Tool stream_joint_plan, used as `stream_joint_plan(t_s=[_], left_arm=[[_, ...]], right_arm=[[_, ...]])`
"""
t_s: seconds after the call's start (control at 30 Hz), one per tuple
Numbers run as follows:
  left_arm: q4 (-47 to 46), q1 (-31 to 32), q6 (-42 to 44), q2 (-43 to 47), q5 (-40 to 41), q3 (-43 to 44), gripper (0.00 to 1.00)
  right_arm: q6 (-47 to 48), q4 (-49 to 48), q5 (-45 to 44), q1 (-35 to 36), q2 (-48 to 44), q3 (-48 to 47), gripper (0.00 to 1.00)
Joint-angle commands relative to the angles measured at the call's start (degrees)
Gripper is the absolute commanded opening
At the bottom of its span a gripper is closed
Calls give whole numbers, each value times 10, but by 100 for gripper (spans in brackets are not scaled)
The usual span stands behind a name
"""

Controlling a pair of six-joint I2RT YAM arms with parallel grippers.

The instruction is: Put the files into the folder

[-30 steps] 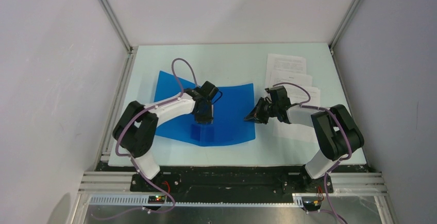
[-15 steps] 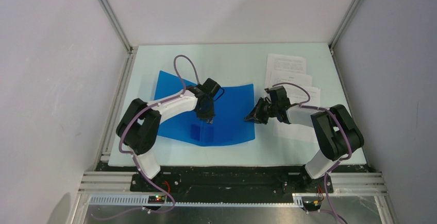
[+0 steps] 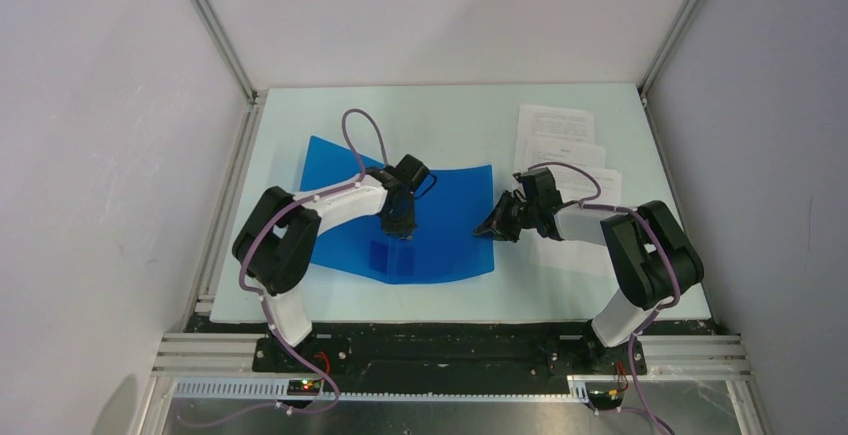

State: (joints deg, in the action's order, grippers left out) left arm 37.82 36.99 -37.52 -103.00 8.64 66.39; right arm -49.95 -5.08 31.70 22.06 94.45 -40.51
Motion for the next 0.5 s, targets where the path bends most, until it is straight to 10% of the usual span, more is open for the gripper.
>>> stream_joint_plan(t_s=[0.0,0.47], left_arm=[[-4,-2,-2,-1,11,11,21],[-1,-3,-1,-3,14,14,1]], right_arm=[[-2,-10,-11,5,6,2,0],[2,-3,-12,5,6,2,0]])
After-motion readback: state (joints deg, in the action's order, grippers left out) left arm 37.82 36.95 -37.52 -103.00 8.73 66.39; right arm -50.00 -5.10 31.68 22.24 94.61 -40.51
